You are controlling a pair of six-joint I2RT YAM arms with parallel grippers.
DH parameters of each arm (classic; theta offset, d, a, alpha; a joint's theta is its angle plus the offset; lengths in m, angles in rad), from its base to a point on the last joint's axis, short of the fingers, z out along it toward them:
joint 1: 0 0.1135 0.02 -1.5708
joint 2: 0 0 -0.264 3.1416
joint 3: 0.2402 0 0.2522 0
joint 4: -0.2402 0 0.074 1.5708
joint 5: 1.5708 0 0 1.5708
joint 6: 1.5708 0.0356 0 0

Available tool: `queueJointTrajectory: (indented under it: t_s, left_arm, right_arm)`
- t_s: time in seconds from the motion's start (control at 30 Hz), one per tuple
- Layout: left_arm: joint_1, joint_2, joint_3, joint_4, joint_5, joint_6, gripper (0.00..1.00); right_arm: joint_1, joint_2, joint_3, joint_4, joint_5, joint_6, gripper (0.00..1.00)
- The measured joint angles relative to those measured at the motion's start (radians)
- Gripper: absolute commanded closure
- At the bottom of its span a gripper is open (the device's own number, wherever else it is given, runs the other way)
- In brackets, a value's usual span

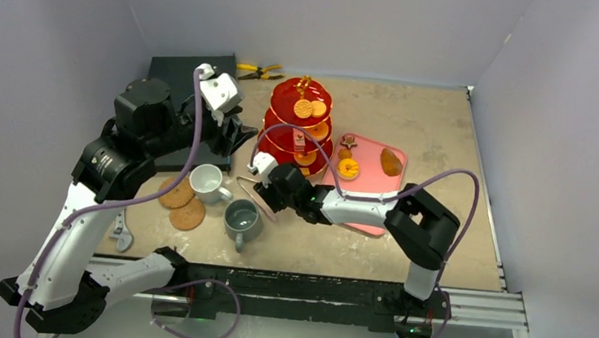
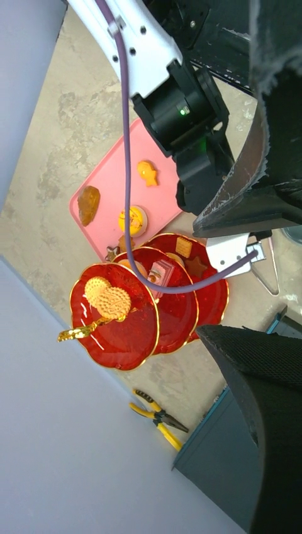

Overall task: Serve the afternoon tea
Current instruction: Pick up the clamp from the center of the board.

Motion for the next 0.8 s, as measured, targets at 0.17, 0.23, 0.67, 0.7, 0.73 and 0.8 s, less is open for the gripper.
queueJointTrajectory:
  t_s: [0.17,0.23,0.67,0.7,0.73,0.8]
  left_arm:
    - [0.0,-0.01,0.011,-0.017,0.01,0.0,0.49]
    - [0.0,-0.01,0.013,-0.022,0.014,0.0,0.49]
    - [0.0,-0.01,0.013,-0.038,0.043,0.002,0.5]
    - [0.0,-0.01,0.013,-0.038,0.045,0.002,0.49]
    - [0.0,-0.01,0.013,-0.038,0.047,0.002,0.49]
    - [0.0,-0.01,0.013,-0.038,0.048,0.002,0.49]
  right_arm:
    - [-0.001,0.067,0.0,0.015,0.002,-0.017,0.57]
    - [-0.001,0.085,0.0,0.018,0.006,-0.018,0.58]
    - [-0.001,0.03,-0.076,0.062,0.08,-0.017,0.47]
    - [-0.001,0.008,-0.083,0.064,0.089,-0.021,0.45]
    - [-0.001,-0.013,-0.088,0.07,0.1,-0.026,0.44]
    - [-0.002,-0.044,-0.09,0.092,0.115,-0.035,0.44]
